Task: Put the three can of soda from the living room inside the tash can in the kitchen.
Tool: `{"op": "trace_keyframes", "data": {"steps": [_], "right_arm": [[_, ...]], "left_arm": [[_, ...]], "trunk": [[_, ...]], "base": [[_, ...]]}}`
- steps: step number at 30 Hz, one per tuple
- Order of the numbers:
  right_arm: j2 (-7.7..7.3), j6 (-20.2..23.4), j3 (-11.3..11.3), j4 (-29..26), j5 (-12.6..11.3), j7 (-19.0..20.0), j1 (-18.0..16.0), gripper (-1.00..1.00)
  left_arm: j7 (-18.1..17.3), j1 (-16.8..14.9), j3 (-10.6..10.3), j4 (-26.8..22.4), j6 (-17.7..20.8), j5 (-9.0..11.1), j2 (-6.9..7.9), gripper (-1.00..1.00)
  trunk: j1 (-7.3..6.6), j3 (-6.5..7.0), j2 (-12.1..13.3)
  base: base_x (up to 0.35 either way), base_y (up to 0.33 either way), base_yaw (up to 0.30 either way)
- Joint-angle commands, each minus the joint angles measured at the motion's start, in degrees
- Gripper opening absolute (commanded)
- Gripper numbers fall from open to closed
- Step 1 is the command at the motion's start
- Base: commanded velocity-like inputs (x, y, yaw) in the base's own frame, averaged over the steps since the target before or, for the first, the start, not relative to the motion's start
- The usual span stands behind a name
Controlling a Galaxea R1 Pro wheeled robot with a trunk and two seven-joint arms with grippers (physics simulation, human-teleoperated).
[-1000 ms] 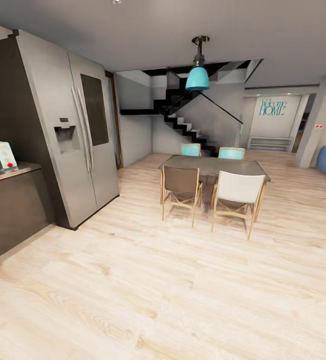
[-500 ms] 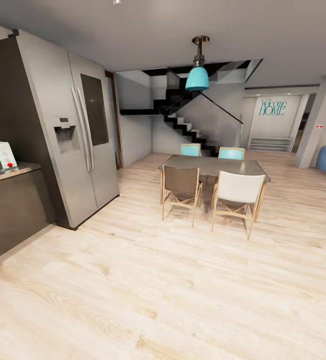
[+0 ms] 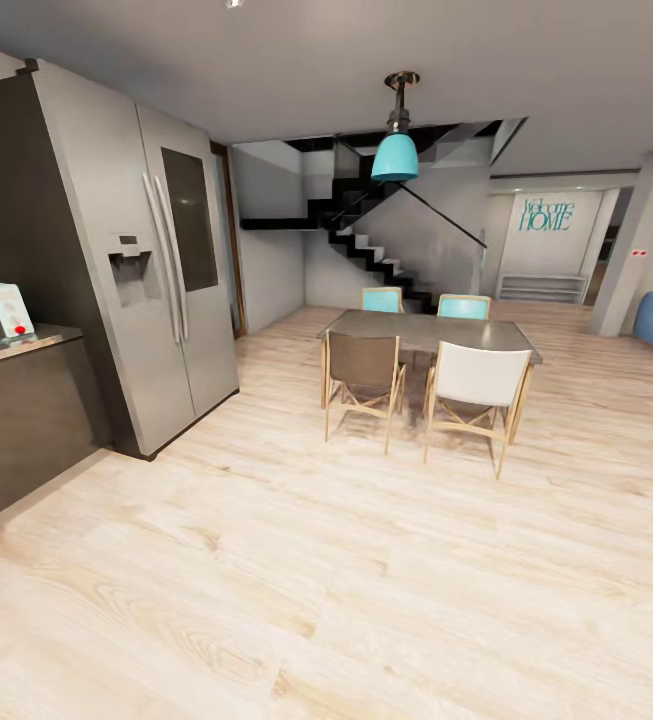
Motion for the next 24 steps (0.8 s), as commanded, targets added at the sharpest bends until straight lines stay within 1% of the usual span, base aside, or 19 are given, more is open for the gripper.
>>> {"op": "trace_keyframes", "data": {"steps": [1,2,3,4,5,8,9,10,11,12,13,15,16,17,18,19,21,24], "right_arm": [[-0.27,-3.91,0.02,-21.76,0.01,1.51,-1.55,1.00],[-0.34,-4.00,0.00,-23.06,0.01,1.55,-1.65,1.00],[-0.59,-4.18,-0.01,-28.37,0.03,1.68,-1.93,1.00],[-0.64,-4.19,-0.02,-29.83,0.03,1.71,-1.95,1.00],[-0.73,-4.19,-0.03,-32.65,0.04,1.75,-1.98,1.00],[-0.80,-4.18,-0.01,-36.48,0.06,1.79,-2.00,1.00],[-0.83,-4.12,0.06,-40.46,0.09,1.81,-2.00,1.00],[-0.85,-4.12,0.08,-43.59,0.11,1.81,-1.98,1.00],[-0.85,-4.11,0.11,-45.39,0.11,1.82,-1.96,1.00],[-0.85,-4.11,0.11,-45.39,0.11,1.82,-1.96,1.00],[-0.86,-4.09,0.15,-49.40,0.12,1.82,-1.89,1.00],[-0.85,-3.95,0.17,-53.40,0.15,1.82,-1.75,1.00],[-0.85,-3.95,0.17,-53.40,0.15,1.82,-1.75,1.00],[-0.83,-3.34,0.12,-57.27,0.16,1.82,-1.53,1.00],[-0.83,-3.00,0.07,-59.06,0.15,1.82,-1.44,1.00],[-0.85,-2.50,-0.02,-61.81,0.11,1.84,-1.15,1.00],[-0.89,-2.24,-0.13,-63.62,0.06,1.87,-0.59,1.00],[-1.02,-2.28,-0.49,-65.20,-0.06,2.07,0.63,1.00]], "left_arm": [[-0.01,-0.01,0.01,-33.05,-4.05,0.00,0.02,1.00],[-0.03,-0.01,0.02,-34.58,-4.16,0.01,0.03,1.00],[-0.02,-0.04,0.02,-40.59,-4.42,0.02,0.06,1.00],[-0.01,-0.03,0.01,-42.09,-4.46,0.02,0.06,1.00],[0.00,-0.04,0.01,-44.91,-4.54,0.02,0.07,1.00],[0.01,-0.06,-0.02,-48.89,-4.64,0.02,0.06,1.00],[-0.03,-0.07,-0.11,-53.40,-4.76,-0.01,0.04,1.00],[-0.05,-0.08,-0.18,-56.67,-4.90,-0.03,0.02,1.00],[-0.05,-0.05,-0.20,-58.35,-5.05,-0.04,0.01,1.00],[-0.05,-0.05,-0.20,-58.35,-5.05,-0.04,0.01,1.00],[-0.06,0.15,-0.27,-61.40,-5.49,-0.05,0.01,1.00],[-0.06,0.40,-0.28,-63.66,-6.09,-0.06,0.00,1.00],[-0.06,0.40,-0.28,-63.66,-6.09,-0.06,0.00,1.00],[-0.07,0.59,-0.28,-65.10,-7.06,-0.06,0.03,1.00],[-0.07,0.65,-0.29,-65.59,-7.74,-0.06,0.04,1.00],[-0.07,0.76,-0.27,-66.29,-9.37,-0.06,0.07,1.00],[-0.07,0.99,-0.28,-66.66,-11.29,-0.05,0.11,1.00],[-0.09,2.29,-0.25,-66.83,-14.19,-0.03,0.23,1.00]], "trunk": [[0.00,0.00,0.00],[0.00,0.00,0.00],[0.00,0.00,0.00],[0.00,0.00,0.00],[0.00,0.00,0.00],[0.00,0.00,0.00],[0.00,0.00,0.00],[0.00,0.00,0.00],[0.00,0.00,0.00],[0.00,0.00,0.00],[0.00,0.00,0.00],[0.00,0.00,0.00],[0.00,0.00,0.00],[0.00,0.00,0.00],[0.00,0.00,0.00],[0.00,0.00,0.00],[0.00,0.00,0.00],[0.00,0.00,0.00]], "base": [[0.000,0.000,0.000],[0.000,0.000,0.000],[0.000,0.000,0.000],[0.000,0.000,0.000],[0.000,0.000,0.000],[0.000,0.000,0.000],[0.000,0.000,0.000],[0.000,0.000,0.000],[0.000,0.000,0.000],[0.000,0.000,0.000],[0.000,0.000,0.000],[0.000,0.000,0.000],[0.000,0.000,0.000],[0.000,0.000,0.000],[0.000,0.000,0.000],[0.000,0.000,0.000],[0.000,0.000,0.000],[0.000,0.000,0.000]]}}
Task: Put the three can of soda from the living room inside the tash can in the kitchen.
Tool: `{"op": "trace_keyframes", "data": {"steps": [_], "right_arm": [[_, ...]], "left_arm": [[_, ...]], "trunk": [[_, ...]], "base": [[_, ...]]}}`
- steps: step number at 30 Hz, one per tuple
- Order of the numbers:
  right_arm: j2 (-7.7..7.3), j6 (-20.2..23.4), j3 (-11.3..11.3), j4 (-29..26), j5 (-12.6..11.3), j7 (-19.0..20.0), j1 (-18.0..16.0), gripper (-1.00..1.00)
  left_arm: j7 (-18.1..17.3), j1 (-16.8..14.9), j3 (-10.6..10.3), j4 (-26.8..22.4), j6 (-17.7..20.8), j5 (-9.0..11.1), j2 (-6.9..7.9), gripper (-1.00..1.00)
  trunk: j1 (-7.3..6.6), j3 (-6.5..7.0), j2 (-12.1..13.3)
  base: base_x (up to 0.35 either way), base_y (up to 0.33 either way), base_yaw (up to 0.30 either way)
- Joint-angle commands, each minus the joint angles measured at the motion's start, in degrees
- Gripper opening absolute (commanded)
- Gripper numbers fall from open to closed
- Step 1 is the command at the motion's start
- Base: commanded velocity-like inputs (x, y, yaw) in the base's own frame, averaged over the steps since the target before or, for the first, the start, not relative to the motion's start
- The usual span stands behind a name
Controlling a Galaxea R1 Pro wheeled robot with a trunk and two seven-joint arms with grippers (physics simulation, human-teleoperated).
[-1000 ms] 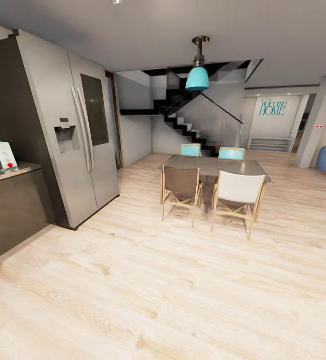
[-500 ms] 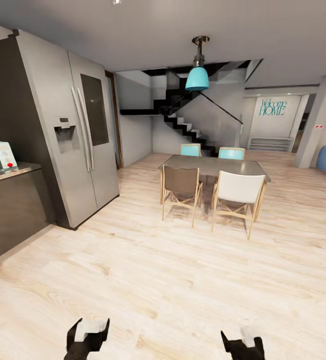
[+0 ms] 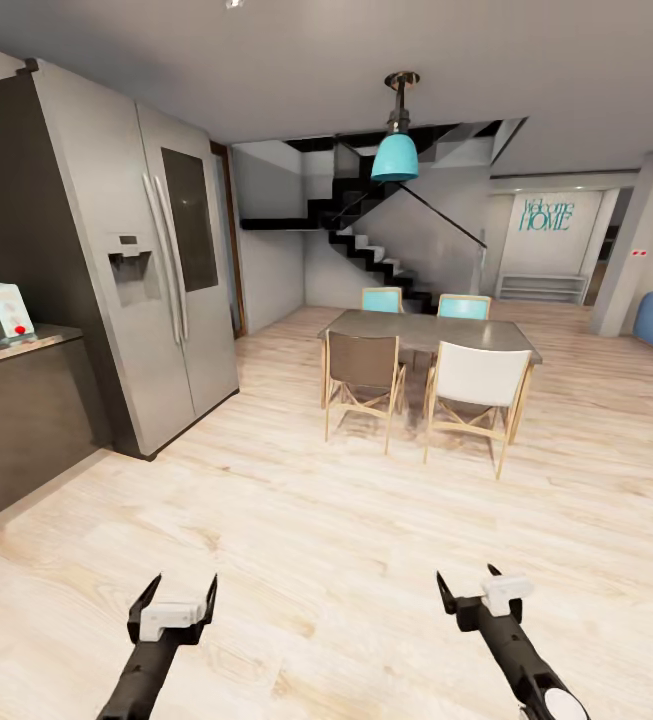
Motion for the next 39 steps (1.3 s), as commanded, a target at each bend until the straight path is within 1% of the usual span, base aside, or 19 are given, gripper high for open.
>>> {"op": "trace_keyframes", "data": {"steps": [1,2,3,8,10,14,17,19,22,39], "right_arm": [[-0.20,-0.02,-0.35,-0.35,-0.09,0.13,0.50,1.00],[-0.50,-0.06,-0.84,-0.61,-0.17,0.32,1.01,1.00],[-1.80,-0.71,-4.48,-1.52,-0.52,2.70,3.50,1.00],[-2.08,-1.70,-8.40,-1.61,-0.66,6.26,4.63,1.00],[-2.02,-1.86,-9.76,-1.37,-0.70,6.87,4.79,1.00],[-1.74,-2.10,-11.69,-0.02,-0.80,7.46,5.01,1.00],[-1.68,-2.16,-12.04,0.59,-0.79,7.56,5.05,1.00],[-1.61,-2.20,-12.21,1.00,-0.78,7.62,5.07,1.00],[-1.59,-2.22,-12.28,1.25,-0.80,7.65,5.08,1.00],[-1.61,-2.28,-12.36,2.72,-0.86,7.67,5.09,1.00]], "left_arm": [[-0.02,0.68,0.01,-0.02,-0.87,-0.01,0.04,1.00],[-0.03,1.41,0.01,-0.01,-1.63,0.00,0.07,1.00],[-0.10,4.10,0.07,1.10,-4.48,-0.17,0.18,1.00],[-0.05,5.00,0.18,5.49,-5.76,-0.06,0.15,1.00],[-0.03,5.13,0.22,6.77,-5.95,-0.02,0.14,1.00],[0.00,5.19,0.24,8.99,-6.18,-0.41,0.12,1.00],[0.01,5.19,0.22,10.59,-6.23,-0.57,0.12,1.00],[0.01,5.20,0.19,13.05,-6.30,-0.60,0.12,1.00],[0.02,5.20,0.14,14.84,-6.33,-0.58,0.12,1.00],[0.02,5.18,0.14,15.44,-6.34,-0.63,0.12,1.00]], "trunk": [[0.00,0.00,0.00],[0.00,0.00,0.00],[0.00,0.00,0.00],[0.00,0.00,0.00],[0.00,0.00,0.00],[0.00,0.00,0.00],[0.00,0.00,0.00],[0.00,0.00,0.00],[0.00,0.00,0.00],[0.00,0.19,0.00]], "base": [[0.000,0.000,0.000],[0.000,0.000,0.000],[0.000,0.000,0.000],[0.000,0.000,0.000],[0.000,0.000,0.000],[0.000,0.000,0.000],[0.000,0.000,0.000],[0.000,0.000,0.000],[0.000,0.000,-0.064],[0.000,0.000,-0.230]]}}
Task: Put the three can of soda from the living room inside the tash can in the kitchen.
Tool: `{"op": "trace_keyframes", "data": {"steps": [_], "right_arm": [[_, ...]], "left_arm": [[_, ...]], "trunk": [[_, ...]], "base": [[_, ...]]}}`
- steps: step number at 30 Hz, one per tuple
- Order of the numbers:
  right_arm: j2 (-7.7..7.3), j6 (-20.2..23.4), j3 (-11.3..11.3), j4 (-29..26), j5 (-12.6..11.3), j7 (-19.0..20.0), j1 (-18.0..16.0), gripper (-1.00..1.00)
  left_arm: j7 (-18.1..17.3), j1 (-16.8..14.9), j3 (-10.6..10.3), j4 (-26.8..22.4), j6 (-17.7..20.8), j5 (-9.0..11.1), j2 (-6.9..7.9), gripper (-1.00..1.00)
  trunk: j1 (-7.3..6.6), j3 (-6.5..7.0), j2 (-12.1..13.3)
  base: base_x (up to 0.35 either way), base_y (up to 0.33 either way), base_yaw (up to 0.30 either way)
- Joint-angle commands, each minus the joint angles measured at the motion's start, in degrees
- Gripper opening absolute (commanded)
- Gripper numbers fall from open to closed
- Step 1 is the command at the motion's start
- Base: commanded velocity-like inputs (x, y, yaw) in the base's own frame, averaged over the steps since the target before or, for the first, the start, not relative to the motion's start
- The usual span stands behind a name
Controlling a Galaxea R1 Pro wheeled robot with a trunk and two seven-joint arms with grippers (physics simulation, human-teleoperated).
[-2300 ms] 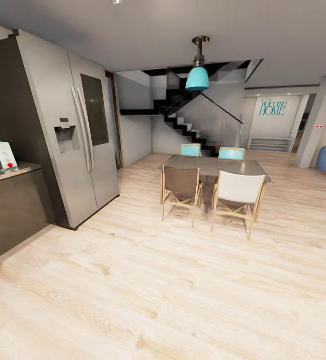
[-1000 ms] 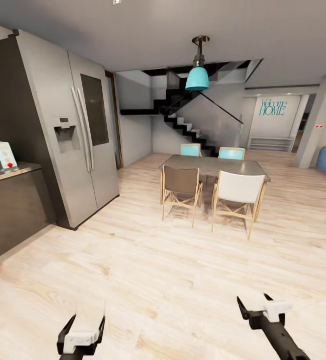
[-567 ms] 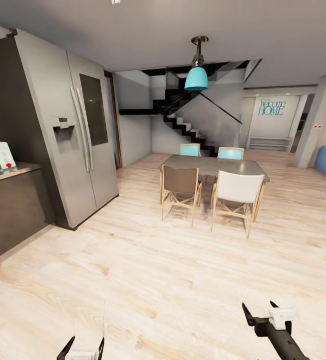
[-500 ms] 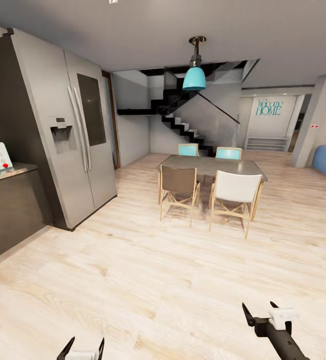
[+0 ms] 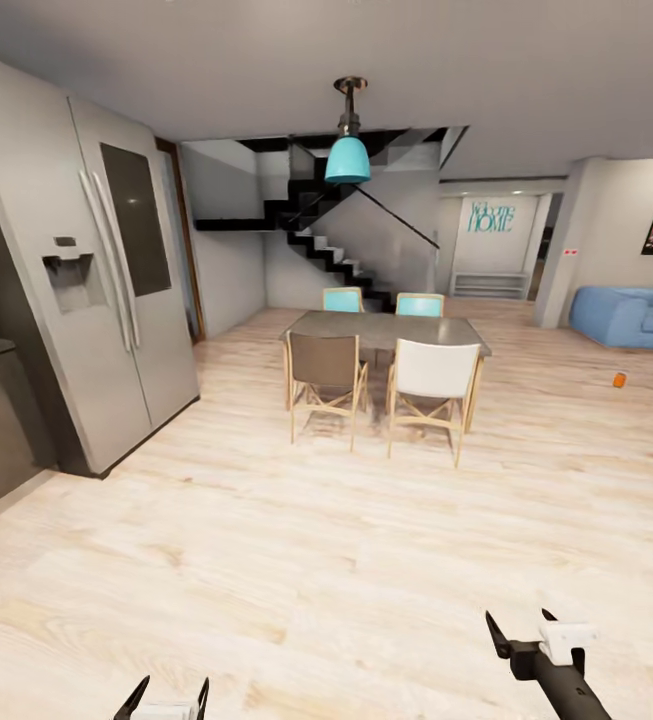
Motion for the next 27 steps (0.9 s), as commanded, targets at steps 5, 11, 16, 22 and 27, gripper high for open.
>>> {"op": "trace_keyframes", "data": {"steps": [5,11,16,22,27], "right_arm": [[-0.01,-0.02,-0.03,0.30,0.00,0.00,0.00,1.00],[-0.01,-0.03,-0.03,0.41,0.00,0.00,0.00,1.00],[0.00,-0.03,0.01,0.47,0.01,0.00,0.00,1.00],[0.02,-0.04,0.06,0.59,0.04,0.00,0.00,1.00],[0.00,-0.04,0.20,1.10,0.09,0.00,0.00,1.00]], "left_arm": [[0.00,-0.05,0.00,0.10,0.00,0.01,0.03,1.00],[0.00,-0.06,-0.01,0.18,0.02,-0.10,0.01,1.00],[0.00,-0.07,-0.02,0.20,0.10,-0.07,0.00,1.00],[0.00,-0.07,-0.09,0.21,0.21,-0.15,0.00,1.00],[-0.03,-0.07,-0.13,0.21,0.32,-0.20,0.00,1.00]], "trunk": [[0.00,0.14,0.00],[0.00,0.35,0.00],[0.00,0.54,0.00],[0.00,0.78,0.00],[0.00,0.97,0.00]], "base": [[0.000,0.000,-0.251],[0.040,0.014,-0.248],[0.185,0.121,-0.243],[0.260,0.168,-0.240],[0.299,0.147,-0.197]]}}
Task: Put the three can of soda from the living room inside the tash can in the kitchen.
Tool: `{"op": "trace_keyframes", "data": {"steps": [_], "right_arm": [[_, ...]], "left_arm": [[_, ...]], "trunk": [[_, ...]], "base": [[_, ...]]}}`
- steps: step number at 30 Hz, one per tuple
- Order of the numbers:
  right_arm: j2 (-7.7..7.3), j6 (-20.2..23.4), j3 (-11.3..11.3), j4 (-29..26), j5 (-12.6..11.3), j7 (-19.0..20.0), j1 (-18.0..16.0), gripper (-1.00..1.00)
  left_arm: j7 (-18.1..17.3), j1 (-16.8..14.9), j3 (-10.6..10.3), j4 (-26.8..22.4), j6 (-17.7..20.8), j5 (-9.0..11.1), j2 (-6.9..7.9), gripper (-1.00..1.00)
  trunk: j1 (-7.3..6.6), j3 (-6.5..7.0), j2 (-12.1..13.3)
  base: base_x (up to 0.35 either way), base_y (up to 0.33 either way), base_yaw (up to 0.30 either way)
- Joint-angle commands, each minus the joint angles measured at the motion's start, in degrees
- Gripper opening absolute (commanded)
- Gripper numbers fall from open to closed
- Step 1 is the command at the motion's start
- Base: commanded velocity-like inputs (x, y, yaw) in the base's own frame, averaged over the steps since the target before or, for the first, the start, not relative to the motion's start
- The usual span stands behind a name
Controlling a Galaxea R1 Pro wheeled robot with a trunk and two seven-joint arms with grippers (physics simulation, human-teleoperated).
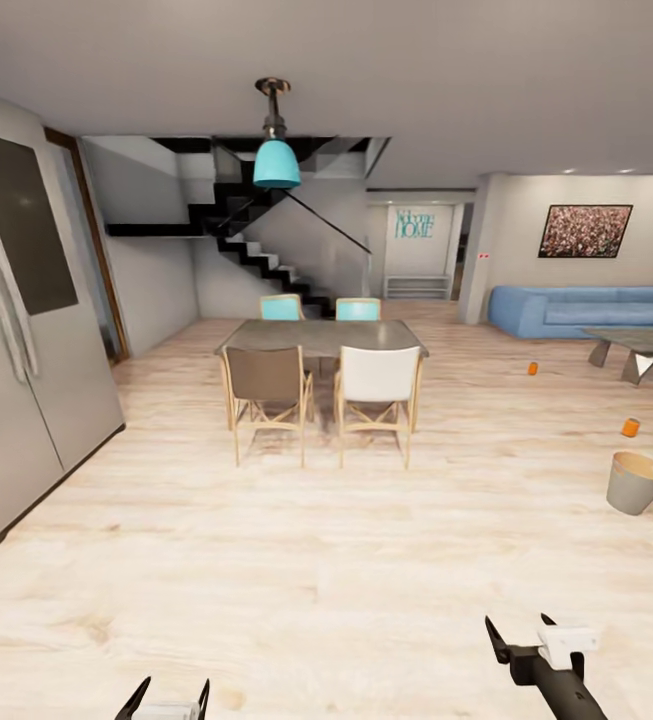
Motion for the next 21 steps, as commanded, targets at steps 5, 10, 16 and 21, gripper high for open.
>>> {"op": "trace_keyframes", "data": {"steps": [5,10,16,21], "right_arm": [[0.00,-0.06,0.15,0.20,0.06,0.00,0.00,1.00],[0.04,-0.10,0.26,0.29,0.04,0.00,0.00,1.00],[0.06,-0.16,0.28,0.37,0.00,0.00,0.00,1.00],[0.05,-0.17,0.28,0.46,-0.01,0.00,0.00,1.00]], "left_arm": [[0.02,0.00,-0.07,0.00,-0.04,0.05,0.00,1.00],[0.03,0.00,-0.06,0.00,-0.05,-0.03,0.00,1.00],[0.03,0.00,-0.06,0.00,-0.06,-0.05,0.00,1.00],[0.03,0.00,-0.06,0.00,-0.13,-0.05,0.00,1.00]], "trunk": [[0.00,0.06,0.00],[0.00,0.12,0.00],[0.00,0.34,0.00],[0.00,0.58,0.00]], "base": [[0.311,0.122,-0.058],[0.314,0.115,-0.063],[0.314,0.113,-0.183],[0.313,0.076,-0.217]]}}
